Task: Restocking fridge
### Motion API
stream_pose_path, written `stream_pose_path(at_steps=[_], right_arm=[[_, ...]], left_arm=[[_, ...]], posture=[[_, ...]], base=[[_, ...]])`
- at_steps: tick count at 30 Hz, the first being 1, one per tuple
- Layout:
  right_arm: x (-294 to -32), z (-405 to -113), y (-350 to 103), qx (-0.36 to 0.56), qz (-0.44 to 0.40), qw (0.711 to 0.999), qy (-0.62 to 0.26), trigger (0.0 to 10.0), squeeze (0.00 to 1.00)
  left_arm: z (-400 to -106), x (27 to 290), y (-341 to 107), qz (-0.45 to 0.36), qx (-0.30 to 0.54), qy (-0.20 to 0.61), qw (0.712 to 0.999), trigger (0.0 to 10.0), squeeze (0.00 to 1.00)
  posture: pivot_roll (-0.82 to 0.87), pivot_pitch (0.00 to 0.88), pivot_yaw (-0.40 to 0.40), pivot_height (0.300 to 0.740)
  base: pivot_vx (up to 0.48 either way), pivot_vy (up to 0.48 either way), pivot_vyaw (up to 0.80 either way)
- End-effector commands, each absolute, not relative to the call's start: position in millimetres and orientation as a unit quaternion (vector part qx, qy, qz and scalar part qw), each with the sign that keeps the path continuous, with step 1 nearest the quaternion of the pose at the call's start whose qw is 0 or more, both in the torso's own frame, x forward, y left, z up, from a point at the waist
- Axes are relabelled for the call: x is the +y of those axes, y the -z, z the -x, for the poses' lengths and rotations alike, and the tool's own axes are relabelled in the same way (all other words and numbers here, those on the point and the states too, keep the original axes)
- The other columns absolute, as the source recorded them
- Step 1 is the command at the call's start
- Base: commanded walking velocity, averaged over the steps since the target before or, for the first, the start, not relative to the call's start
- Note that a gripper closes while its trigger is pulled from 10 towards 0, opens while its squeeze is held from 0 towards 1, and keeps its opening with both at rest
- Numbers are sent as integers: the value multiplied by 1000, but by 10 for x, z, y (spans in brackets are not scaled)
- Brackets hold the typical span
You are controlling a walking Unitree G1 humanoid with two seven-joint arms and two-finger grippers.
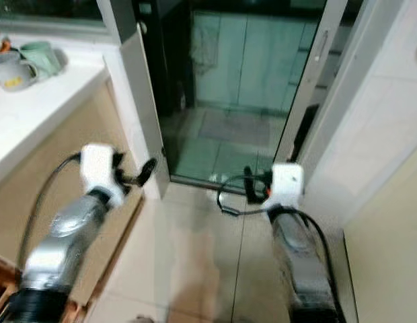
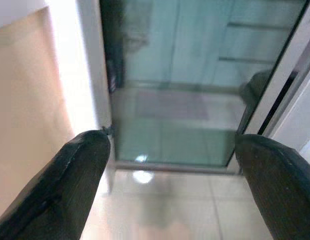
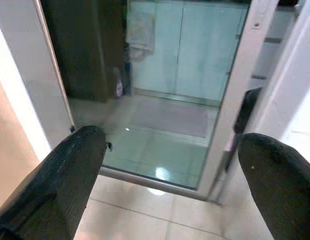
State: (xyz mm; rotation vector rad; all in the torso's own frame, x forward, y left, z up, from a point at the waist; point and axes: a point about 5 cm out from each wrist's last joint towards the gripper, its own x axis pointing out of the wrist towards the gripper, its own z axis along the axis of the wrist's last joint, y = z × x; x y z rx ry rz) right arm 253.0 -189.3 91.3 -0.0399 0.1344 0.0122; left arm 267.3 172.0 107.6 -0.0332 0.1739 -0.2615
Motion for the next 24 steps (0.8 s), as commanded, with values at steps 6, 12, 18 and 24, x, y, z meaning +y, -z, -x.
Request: stream_pose_path(at_steps=[6, 12, 18, 24], right_arm=[[-1833, -2593, -935, 65, 18, 998, -21, 10000, 0], [-1796, -2591, -936, 69, 33, 997, -30, 10000, 0], [-1796, -2591, -936, 69, 33, 997, -30, 10000, 0], [-1796, -2591, -936, 69, 33, 997, -30, 10000, 0]], left_arm=[[-2792, 1629, -1208, -14, 76, 145, 986, 10000, 0], [-2770, 1660, -1151, -15, 94, 139, 986, 10000, 0], [-2770, 1660, -1151, -15, 94, 139, 986, 10000, 0], [-2770, 1660, -1151, -15, 94, 139, 986, 10000, 0]], posture=[[-18, 0, 39, 731], [-22, 0, 42, 731], [-22, 0, 42, 731], [-22, 0, 42, 731]], base=[[0, 0, 0], [0, 0, 0], [0, 0, 0], [0, 0, 0]])
